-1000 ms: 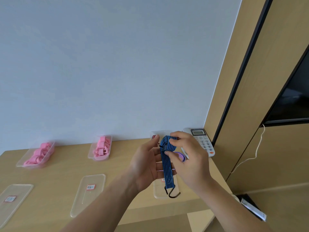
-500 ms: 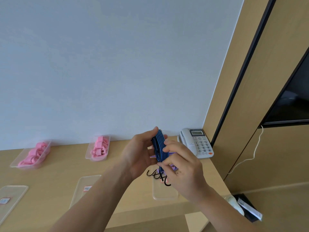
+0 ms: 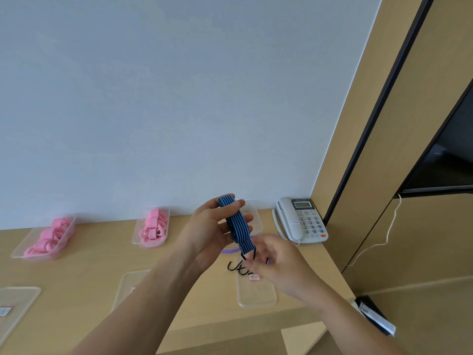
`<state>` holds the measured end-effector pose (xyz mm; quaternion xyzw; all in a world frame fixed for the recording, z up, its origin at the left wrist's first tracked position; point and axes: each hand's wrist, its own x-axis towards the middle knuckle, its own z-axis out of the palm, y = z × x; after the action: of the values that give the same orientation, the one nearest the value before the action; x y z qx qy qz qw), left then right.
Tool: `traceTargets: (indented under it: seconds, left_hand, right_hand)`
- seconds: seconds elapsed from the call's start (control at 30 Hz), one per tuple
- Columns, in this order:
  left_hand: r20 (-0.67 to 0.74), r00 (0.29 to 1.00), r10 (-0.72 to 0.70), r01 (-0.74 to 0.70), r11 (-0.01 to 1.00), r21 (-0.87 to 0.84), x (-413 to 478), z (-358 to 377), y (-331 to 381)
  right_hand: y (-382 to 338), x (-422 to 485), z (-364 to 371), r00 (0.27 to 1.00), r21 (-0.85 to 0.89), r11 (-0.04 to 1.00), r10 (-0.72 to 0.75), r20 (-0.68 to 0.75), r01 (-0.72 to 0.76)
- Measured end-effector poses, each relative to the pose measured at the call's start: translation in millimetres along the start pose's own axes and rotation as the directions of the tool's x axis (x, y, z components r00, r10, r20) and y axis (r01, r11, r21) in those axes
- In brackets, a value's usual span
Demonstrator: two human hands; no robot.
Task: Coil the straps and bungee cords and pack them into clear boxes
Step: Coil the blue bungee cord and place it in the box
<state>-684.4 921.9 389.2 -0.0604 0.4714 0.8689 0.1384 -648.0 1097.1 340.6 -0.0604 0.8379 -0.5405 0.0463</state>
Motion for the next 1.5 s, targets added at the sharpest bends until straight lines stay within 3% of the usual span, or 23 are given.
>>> traceTargets:
  seconds: [0.07, 0.17, 0.27, 0.4, 0.53, 0.67, 0.9, 1.23, 1.5]
  left_hand:
    - [0.016, 1.000, -0.010, 0.011, 1.000, -0.007, -3.3, -3.1, 1.4]
    - [0.039, 0.999, -0.034, 0.033, 0.999, 0.009, -7.9, -13.2, 0.7]
    - [0.077, 0.995, -0.062, 0.061, 0.998, 0.015, -13.3, -26.3, -2.4]
    - [0.094, 0.993, -0.073, 0.072, 0.997, 0.016, -19.7, -44.9, -8.9]
    - [0.105, 0.992, -0.075, 0.078, 0.997, -0.016, -20.4, -64.8, -14.4]
    - [0.082, 0.992, -0.093, 0.099, 0.992, -0.072, -12.3, -82.5, -25.4]
    - [-0.034, 0.998, -0.047, 0.050, 0.994, 0.095, 26.0, -99.8, -29.1]
    - [-0.063, 0.974, -0.217, 0.226, 0.943, 0.244, 123.1, -88.4, -34.7]
    - [-0.085, 0.939, -0.334, 0.343, 0.888, 0.306, 210.3, -64.6, -54.0]
  right_hand:
    - [2.7, 1.5, 5.4, 0.998, 0.010, 0.999, 0.046, 0.042, -0.046]
    - [-3.1, 1.8, 15.1, 0.998, 0.016, 0.998, 0.066, -0.017, -0.066]
    - [-10.1, 1.5, 24.4, 0.979, 0.118, 0.982, 0.162, -0.123, -0.148]
    - [-5.6, -2.2, 43.9, 0.953, 0.231, 0.941, 0.279, -0.115, -0.248]
    - [1.3, -5.2, 62.2, 0.928, 0.607, 0.735, 0.372, 0.010, -0.301]
    - [-6.0, 2.3, 68.8, 0.947, 0.753, 0.602, 0.308, 0.088, -0.265]
    - [-7.6, 48.3, 73.6, 0.952, 0.699, 0.658, 0.282, 0.115, -0.279]
    - [34.3, 135.5, 49.6, 0.950, 0.488, 0.815, 0.278, 0.141, -0.311]
    - [93.1, 201.2, 15.7, 0.924, 0.339, 0.859, 0.365, 0.116, -0.382]
